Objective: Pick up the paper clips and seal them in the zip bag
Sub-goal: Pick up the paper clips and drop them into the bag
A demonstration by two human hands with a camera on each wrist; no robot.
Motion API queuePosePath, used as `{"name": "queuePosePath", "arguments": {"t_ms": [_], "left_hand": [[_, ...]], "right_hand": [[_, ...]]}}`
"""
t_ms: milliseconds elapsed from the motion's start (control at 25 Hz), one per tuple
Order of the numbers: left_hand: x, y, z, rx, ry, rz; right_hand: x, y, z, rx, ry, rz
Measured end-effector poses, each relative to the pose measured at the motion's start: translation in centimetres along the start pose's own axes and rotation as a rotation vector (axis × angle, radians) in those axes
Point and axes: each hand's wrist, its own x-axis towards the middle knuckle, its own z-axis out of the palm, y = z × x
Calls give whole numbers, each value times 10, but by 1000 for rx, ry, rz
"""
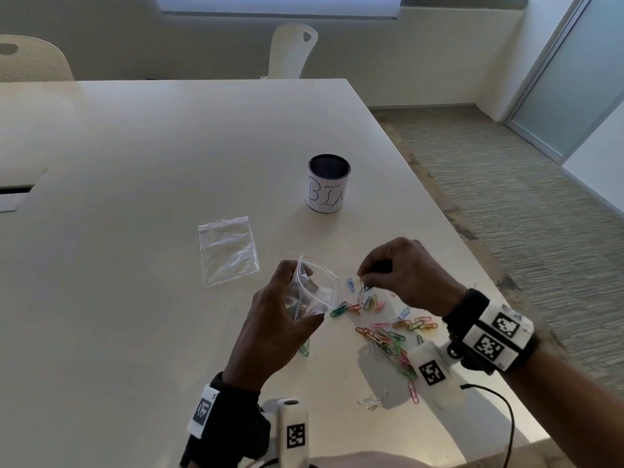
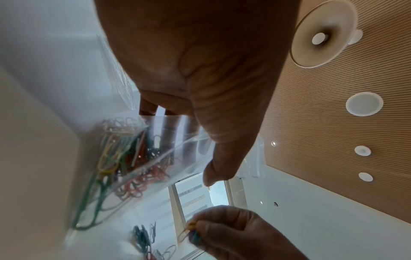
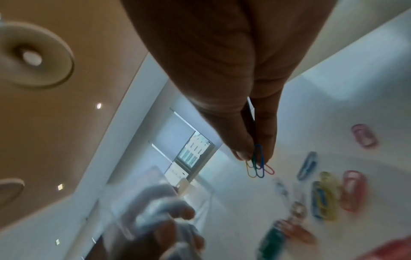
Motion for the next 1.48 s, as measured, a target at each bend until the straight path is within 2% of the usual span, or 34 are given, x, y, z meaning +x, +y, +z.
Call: {"name": "queuePosePath", "arguments": {"t_ms": [120, 280, 560, 680, 800, 920, 1040, 1200, 1280, 1360, 1480], "left_hand": [[0, 0, 0, 1, -1, 4], [1, 1, 0, 22, -9, 5], [1, 1, 0, 29, 8, -9], [1, 0, -1, 25, 9, -2], [1, 2, -1, 27, 6, 2], [1, 1, -1, 20, 7, 11], [1, -1, 0, 15, 2, -5], [0, -1, -1, 21, 4, -2], [0, -1, -1, 27, 5, -1], [1, -1, 0, 22, -1, -7], [1, -1, 0, 25, -10, -11]], "right_hand": [[-8, -25, -19, 218, 54, 13], [-19, -65, -27, 361, 55, -88], [-18, -81, 22, -26, -13, -355], [-16, -81, 26, -92, -40, -401], [-18, -86, 14, -56, -20, -405], [-18, -77, -9, -60, 94, -359], [-17, -47, -30, -141, 117, -204], [-20, 3, -30, -396, -178, 64], [-25, 17, -24, -441, -311, 144], [-30, 22, -14, -427, -373, 156], [-29, 21, 8, -383, -340, 120]]}}
